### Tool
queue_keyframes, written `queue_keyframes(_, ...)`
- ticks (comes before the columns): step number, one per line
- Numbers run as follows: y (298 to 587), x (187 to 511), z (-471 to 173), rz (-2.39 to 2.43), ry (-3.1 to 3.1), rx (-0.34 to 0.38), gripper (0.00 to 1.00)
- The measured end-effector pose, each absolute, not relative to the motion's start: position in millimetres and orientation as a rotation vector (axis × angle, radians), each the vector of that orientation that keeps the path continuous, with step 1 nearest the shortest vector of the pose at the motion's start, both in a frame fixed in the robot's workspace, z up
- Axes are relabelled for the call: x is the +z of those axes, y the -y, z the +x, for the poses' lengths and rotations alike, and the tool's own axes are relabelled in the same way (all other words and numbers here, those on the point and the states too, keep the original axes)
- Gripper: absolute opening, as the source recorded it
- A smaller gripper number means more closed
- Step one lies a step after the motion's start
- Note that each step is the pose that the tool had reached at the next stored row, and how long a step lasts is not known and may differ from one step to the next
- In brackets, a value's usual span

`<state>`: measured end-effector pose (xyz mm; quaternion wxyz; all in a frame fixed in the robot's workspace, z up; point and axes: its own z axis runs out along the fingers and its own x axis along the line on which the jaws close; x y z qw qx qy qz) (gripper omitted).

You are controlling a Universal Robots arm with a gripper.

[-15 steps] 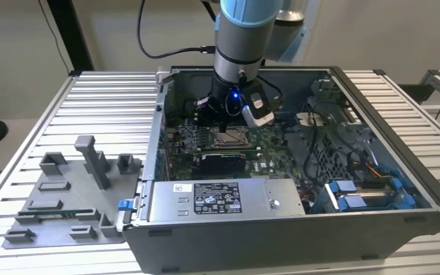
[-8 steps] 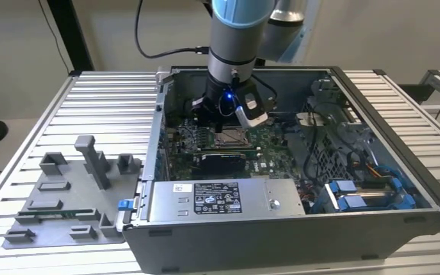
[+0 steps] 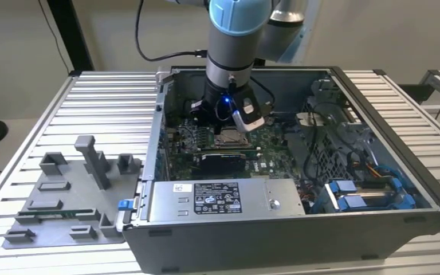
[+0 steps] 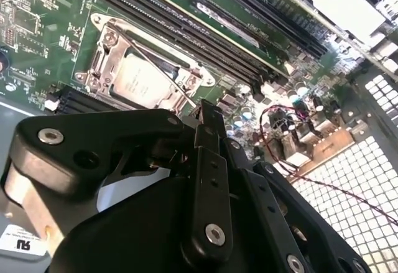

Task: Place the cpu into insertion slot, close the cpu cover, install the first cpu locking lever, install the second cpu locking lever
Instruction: 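Install the second cpu locking lever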

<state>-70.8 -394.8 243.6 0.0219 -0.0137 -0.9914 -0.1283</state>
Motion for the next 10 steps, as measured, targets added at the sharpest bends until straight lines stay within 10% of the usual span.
queue_keyframes(10, 393.9, 237.0, -77.6, -0.119, 3.075, -0.409, 0.0)
